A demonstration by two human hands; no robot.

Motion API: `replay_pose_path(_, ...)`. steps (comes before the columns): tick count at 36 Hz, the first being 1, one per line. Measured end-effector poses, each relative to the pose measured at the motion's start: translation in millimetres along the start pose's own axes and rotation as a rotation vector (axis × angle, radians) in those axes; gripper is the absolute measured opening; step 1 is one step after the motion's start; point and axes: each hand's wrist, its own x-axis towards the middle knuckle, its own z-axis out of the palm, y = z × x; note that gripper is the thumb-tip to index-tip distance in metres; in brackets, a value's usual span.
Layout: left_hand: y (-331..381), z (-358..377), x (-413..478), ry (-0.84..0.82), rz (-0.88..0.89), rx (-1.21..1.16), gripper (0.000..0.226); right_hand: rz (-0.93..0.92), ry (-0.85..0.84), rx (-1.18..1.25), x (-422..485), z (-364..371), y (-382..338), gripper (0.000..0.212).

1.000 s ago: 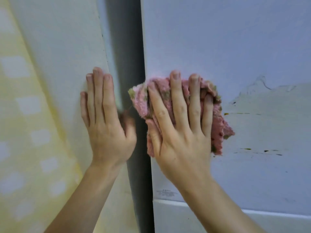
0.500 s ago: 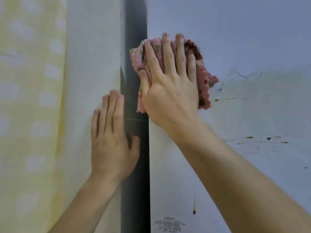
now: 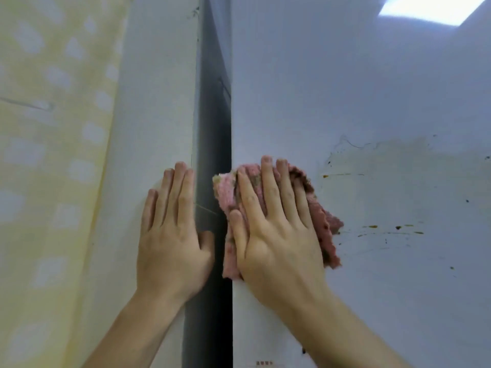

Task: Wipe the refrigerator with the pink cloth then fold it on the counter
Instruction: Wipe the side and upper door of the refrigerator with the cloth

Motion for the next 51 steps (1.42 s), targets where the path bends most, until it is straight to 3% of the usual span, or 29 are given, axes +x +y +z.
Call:
replay_pose_path(7,2,-1,-1,-0.012,0.013,0.011,0.091,0.104,-0.059,-0.024,90,8,1,0.060)
replay_pose_path(13,1,-1,-1,-0.014,0.003,-0.027,0.082,0.103,-0.002,-0.004,30,4,-9,0.059)
replay_pose_path(23,5,-5,-2,-0.023,-0.047,-0.100,0.074,-0.004,-0.173,-0.033,-97,-24,-6,0.074)
replay_pose_path(35,5,-3,-5,0.047,-0.026,-0.094,0.075,0.000,-0.101,-0.029,4,-12,16,0.060)
replay_pose_path(44,12,-6,-26,0.037,-0.040,-0.139,0.065,0.011,-0.083,-0.008,-85,-25,7,0.057)
replay_pose_path(51,48,-9,-38,0.068,0.059,-0.265,0.056,-0.028,-0.032,0.016,-70,-22,15,0.054)
